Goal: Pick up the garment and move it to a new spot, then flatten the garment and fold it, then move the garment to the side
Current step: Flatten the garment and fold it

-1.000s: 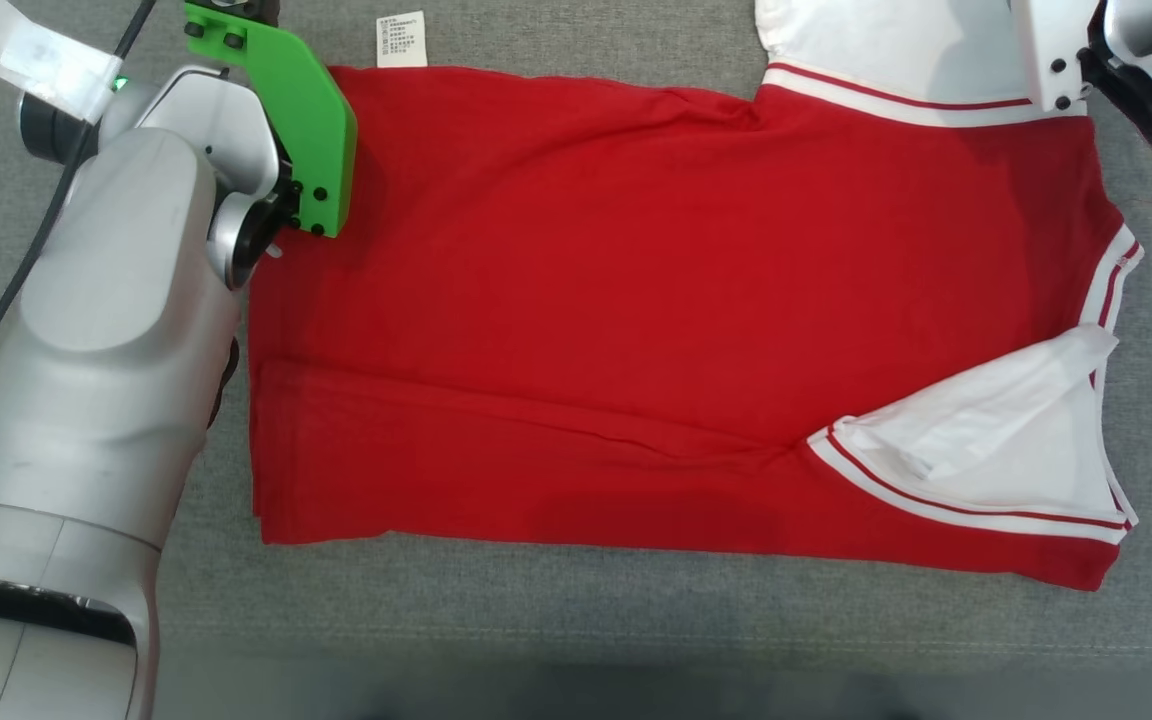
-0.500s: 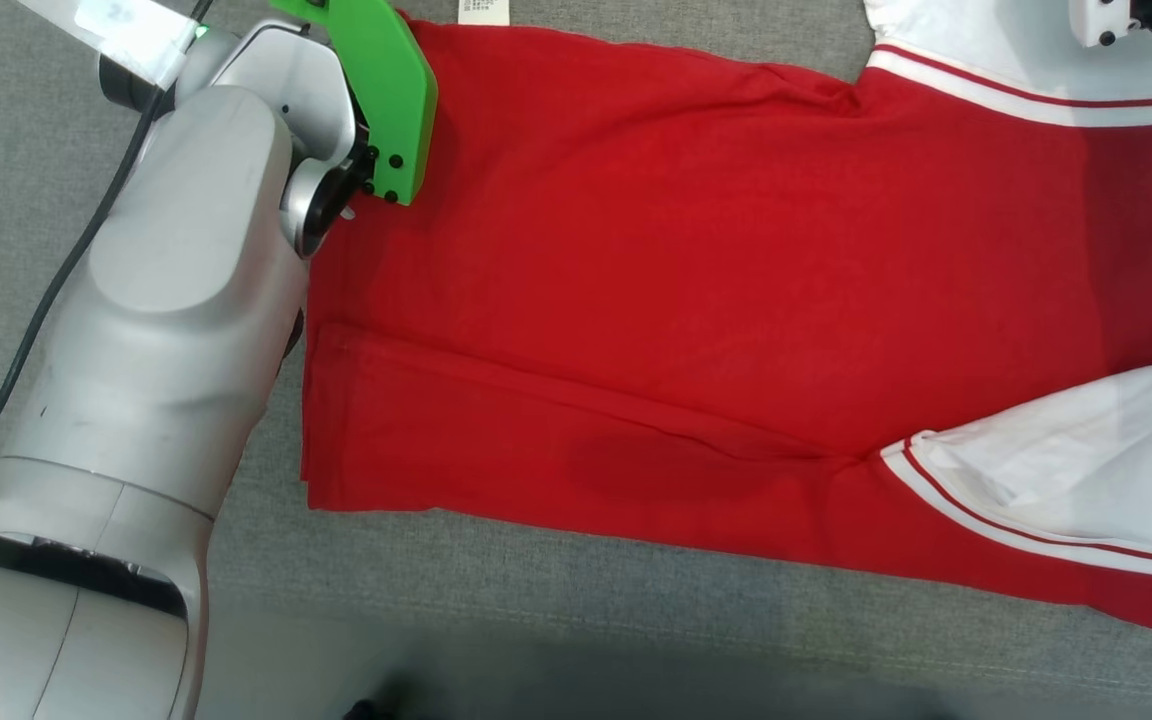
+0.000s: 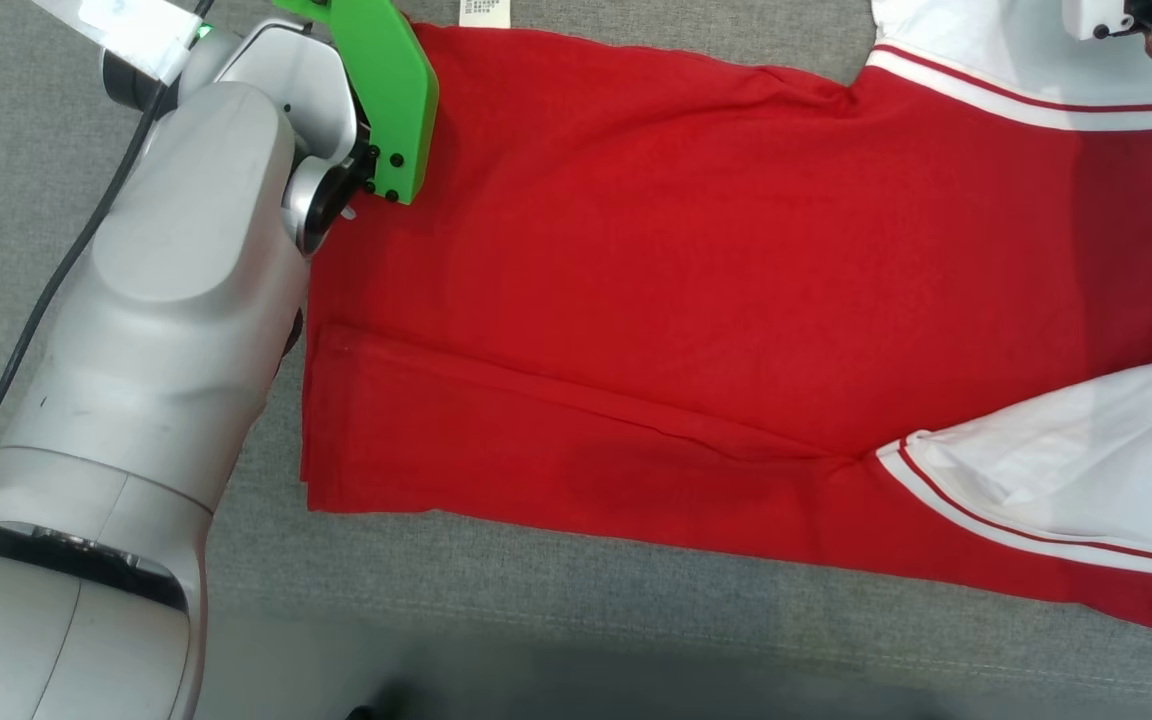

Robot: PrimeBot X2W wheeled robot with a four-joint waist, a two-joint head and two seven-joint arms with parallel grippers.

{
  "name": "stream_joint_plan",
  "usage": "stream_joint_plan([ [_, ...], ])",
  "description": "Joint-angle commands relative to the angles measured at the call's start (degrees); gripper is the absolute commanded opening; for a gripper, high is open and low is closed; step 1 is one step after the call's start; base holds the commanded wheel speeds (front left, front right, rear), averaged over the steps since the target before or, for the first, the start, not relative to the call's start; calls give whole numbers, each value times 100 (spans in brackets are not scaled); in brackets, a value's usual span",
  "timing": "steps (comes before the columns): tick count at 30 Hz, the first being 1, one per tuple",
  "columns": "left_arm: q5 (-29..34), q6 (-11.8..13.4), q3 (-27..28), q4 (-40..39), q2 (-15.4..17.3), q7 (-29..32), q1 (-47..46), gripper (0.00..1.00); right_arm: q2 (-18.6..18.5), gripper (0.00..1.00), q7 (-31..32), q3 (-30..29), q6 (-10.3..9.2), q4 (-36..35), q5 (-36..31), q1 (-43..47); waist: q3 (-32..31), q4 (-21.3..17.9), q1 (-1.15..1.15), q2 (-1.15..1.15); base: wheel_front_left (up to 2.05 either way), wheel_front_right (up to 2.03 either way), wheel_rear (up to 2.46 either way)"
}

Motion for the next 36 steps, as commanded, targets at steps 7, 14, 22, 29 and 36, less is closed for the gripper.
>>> stream_joint_plan([
  [7,-94,-60,-163,215,-70,-100,156,0,-134,0,-617,-134,-15,43,-79,421,-109,-95,0,0,0,0,0],
  [14,-44,117,-87,240,43,-598,152,0,62,0,-1427,-220,-12,-262,268,549,-359,-191,0,0,0,0,0],
  [22,-56,244,-66,292,131,-1047,281,0,-141,0,-2122,43,-12,-847,940,1004,-720,-274,0,0,0,0,0],
  [29,-92,254,-116,333,178,-1181,486,0,-450,0,-2373,290,-12,-1237,1292,1398,-1003,-343,0,0,0,0,0],
  [36,-87,236,-184,275,246,-1349,737,0,-704,0,-2417,558,-12,-1743,1709,1822,-1250,-367,0,0,0,0,0],
])
